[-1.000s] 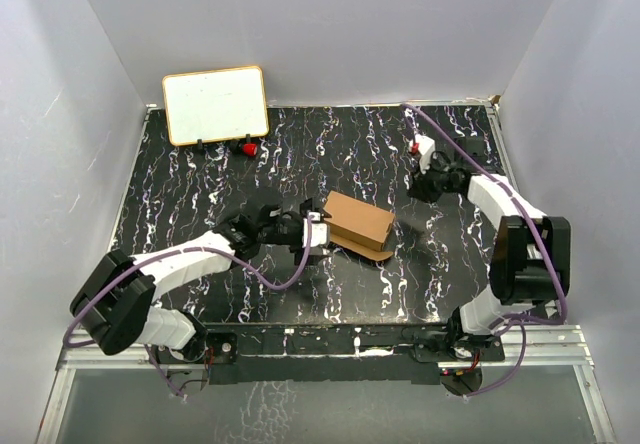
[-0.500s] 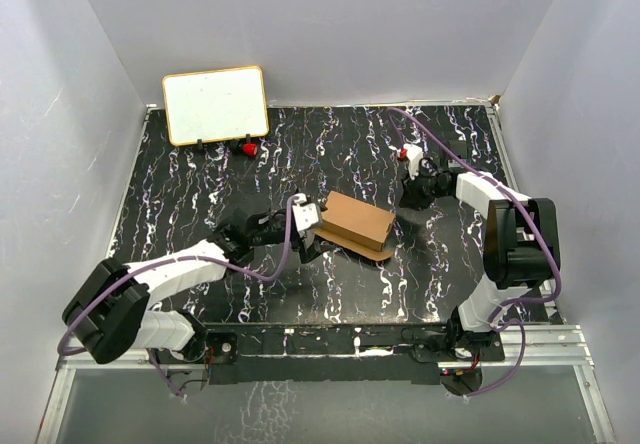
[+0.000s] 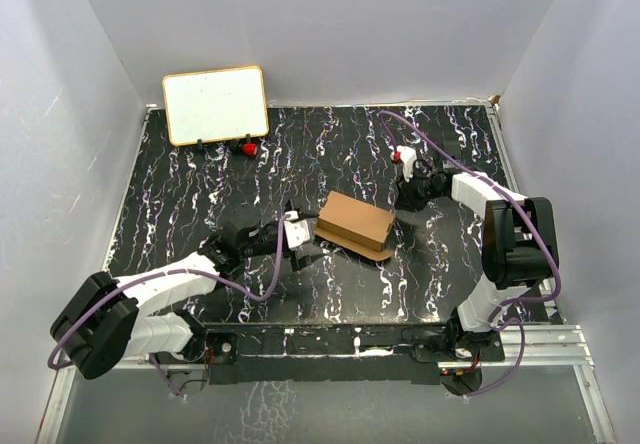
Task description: Fold the paper box
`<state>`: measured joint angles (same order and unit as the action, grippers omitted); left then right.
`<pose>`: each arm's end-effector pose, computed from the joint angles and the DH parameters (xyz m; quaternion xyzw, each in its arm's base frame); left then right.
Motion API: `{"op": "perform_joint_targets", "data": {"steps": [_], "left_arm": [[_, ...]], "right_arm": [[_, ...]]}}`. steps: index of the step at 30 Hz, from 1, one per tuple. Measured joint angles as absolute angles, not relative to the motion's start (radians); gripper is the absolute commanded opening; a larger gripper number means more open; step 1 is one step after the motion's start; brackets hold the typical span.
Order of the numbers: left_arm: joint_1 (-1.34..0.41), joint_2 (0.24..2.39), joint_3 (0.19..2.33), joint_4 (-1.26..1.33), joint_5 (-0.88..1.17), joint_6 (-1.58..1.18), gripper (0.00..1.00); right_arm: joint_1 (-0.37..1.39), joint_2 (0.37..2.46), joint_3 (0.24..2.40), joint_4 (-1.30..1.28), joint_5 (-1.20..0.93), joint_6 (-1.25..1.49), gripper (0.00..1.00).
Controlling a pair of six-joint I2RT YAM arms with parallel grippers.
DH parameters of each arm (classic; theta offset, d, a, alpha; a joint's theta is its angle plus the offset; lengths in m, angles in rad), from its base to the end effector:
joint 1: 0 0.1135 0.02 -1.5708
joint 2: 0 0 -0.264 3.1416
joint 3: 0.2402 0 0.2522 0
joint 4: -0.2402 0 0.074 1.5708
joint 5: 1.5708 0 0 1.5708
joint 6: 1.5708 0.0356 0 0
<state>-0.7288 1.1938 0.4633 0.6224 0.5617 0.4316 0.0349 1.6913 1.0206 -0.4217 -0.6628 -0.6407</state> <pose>0.1730 -0.1799 0.2290 0.5468 0.4966 -0.2990 0.6041 0.3269 0.0333 0.1797 -0.3772 0.8412 0.2349 0.3081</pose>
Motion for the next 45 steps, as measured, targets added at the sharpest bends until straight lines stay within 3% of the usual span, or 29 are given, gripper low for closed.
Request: {"op": "perform_joint_targets", "data": {"steps": [7,15,31,45], "left_arm": [[-0.733,1.232,0.484,0.542,0.569,0.567,0.94],[-0.748,1.369,0.648,0.352,0.614,0.774,0.92],[-0.75,1.65,0.712,0.393,0.612,0.987,0.9],[-0.75,1.618,0.7,0.456,0.589,1.014,0.88]], "right_arm": [[0.047,1.691,1.021,-0.455,-0.68,-0.692,0.13],[0.064,1.689,1.021,-0.526,-0.741,-0.768,0.14],[0.075,1.691,1.024,-0.575,-0.788,-0.793,0.15],[0.125,1.713,1.053,-0.569,-0.788,-0.754,0.15]]}}
